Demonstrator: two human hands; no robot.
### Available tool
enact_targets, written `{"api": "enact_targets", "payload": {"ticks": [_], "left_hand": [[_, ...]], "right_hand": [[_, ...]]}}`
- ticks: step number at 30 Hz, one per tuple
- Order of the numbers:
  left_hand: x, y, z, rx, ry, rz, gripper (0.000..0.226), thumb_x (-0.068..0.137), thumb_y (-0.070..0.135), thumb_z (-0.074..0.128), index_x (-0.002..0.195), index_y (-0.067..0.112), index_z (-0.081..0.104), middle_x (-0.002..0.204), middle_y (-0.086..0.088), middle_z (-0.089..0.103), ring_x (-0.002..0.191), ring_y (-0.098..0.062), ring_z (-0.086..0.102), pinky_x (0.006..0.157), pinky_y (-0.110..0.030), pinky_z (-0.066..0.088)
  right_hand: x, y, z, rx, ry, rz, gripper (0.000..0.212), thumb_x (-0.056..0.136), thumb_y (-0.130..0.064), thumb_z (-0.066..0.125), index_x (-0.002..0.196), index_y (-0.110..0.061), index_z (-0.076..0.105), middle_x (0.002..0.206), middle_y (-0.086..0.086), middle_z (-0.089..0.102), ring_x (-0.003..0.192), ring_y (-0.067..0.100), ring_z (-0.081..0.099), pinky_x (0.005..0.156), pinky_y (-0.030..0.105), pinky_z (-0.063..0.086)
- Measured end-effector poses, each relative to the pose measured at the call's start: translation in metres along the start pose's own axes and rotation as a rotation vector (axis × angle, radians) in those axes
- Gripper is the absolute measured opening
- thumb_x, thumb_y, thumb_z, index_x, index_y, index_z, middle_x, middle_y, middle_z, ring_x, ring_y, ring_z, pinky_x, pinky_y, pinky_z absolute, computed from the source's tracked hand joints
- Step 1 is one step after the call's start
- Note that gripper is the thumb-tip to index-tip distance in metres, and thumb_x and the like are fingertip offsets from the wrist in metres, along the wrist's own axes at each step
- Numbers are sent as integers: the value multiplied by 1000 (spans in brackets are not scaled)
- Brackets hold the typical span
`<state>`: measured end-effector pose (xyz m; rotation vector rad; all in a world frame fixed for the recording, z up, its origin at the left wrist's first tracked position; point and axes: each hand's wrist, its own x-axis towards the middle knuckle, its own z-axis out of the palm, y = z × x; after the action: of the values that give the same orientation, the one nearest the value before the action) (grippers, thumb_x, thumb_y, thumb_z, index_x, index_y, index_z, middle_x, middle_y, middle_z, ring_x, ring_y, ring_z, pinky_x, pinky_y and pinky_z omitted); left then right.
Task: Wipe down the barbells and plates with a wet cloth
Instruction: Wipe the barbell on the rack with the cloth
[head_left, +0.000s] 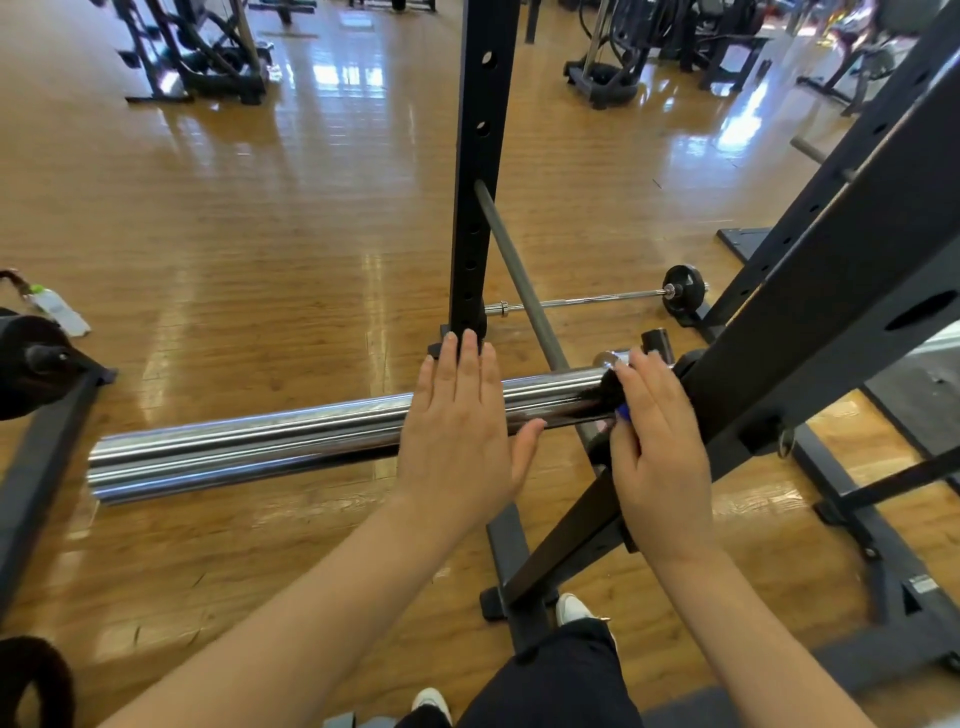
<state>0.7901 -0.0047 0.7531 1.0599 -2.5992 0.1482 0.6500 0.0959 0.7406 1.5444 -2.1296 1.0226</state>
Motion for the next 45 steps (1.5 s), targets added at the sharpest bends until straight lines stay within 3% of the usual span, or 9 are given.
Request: {"api": "enact_targets", "payload": {"ticks": [4, 9, 14, 18, 24, 27, 34, 38, 45], "left_hand": [[1, -3, 7, 75, -29, 6, 77, 90, 52, 23, 135, -7, 44, 138, -28, 45, 131, -40, 41, 108, -49, 30], [-10, 1, 10, 101, 9, 17, 77, 91, 50, 25, 139, -8, 36, 145, -29, 34, 137, -40, 30, 113, -49, 20], [-26, 8, 6, 78, -15, 40, 74, 91, 47, 27, 138, -8, 38, 143, -28, 38, 135, -39, 35, 113, -48, 21], [-11, 3, -6, -40, 22, -6, 62, 92, 41, 30, 125, -4, 56, 123, -21, 60, 116, -34, 57, 102, -45, 37], [-2, -12, 2, 46, -18, -21, 72, 90, 48, 29, 132, -8, 47, 137, -27, 47, 130, -39, 43, 107, -47, 24], [-3, -11, 3, 57, -1, -22, 78, 87, 53, 32, 134, -9, 44, 138, -27, 44, 132, -40, 40, 108, -49, 25], [-5, -12, 3, 103, -33, -4, 80, 85, 54, 48, 134, -9, 43, 137, -28, 46, 129, -40, 43, 107, -50, 30], [-5, -13, 1, 110, -51, 3, 83, 81, 55, 49, 134, -8, 45, 136, -27, 48, 128, -40, 45, 106, -49, 30], [-4, -11, -1, 111, -98, 4, 78, 74, 50, 66, 125, -7, 54, 122, -26, 58, 120, -42, 52, 104, -51, 34]], "right_hand": [[34, -9, 4, -86, -38, 108, 55, 89, 2, 56, 140, 5, 37, 144, 22, 39, 137, 31, 33, 113, 35, 23], [16, -6, 10, -166, -60, 111, 43, 80, 12, 63, 122, 8, 56, 127, 23, 56, 123, 36, 50, 105, 40, 34], [-9, -1, -4, -42, -36, 136, 44, 84, 1, 52, 127, 3, 55, 133, 17, 53, 129, 20, 39, 110, 24, 20], [10, -5, 2, -10, -37, 119, 39, 89, -7, 43, 125, 3, 57, 127, 15, 59, 125, 23, 48, 109, 27, 29], [20, -52, 29, 8, -84, 35, 42, 86, -15, 37, 112, 2, 65, 110, 15, 68, 106, 28, 64, 94, 42, 49], [17, -50, 27, 4, -132, -46, 42, 86, -14, 37, 112, 2, 65, 111, 15, 67, 107, 28, 63, 95, 40, 47], [10, -31, 22, 16, -58, 144, 35, 86, -4, 47, 117, 1, 63, 119, 14, 64, 118, 28, 57, 102, 37, 39], [-6, -53, 25, 59, -125, 7, 40, 88, -12, 40, 119, -2, 63, 123, 11, 63, 121, 22, 54, 103, 33, 39], [35, -19, -12, -21, 86, 68, 37, 83, 4, 54, 120, 2, 61, 119, 13, 64, 117, 24, 56, 103, 26, 38]]}}
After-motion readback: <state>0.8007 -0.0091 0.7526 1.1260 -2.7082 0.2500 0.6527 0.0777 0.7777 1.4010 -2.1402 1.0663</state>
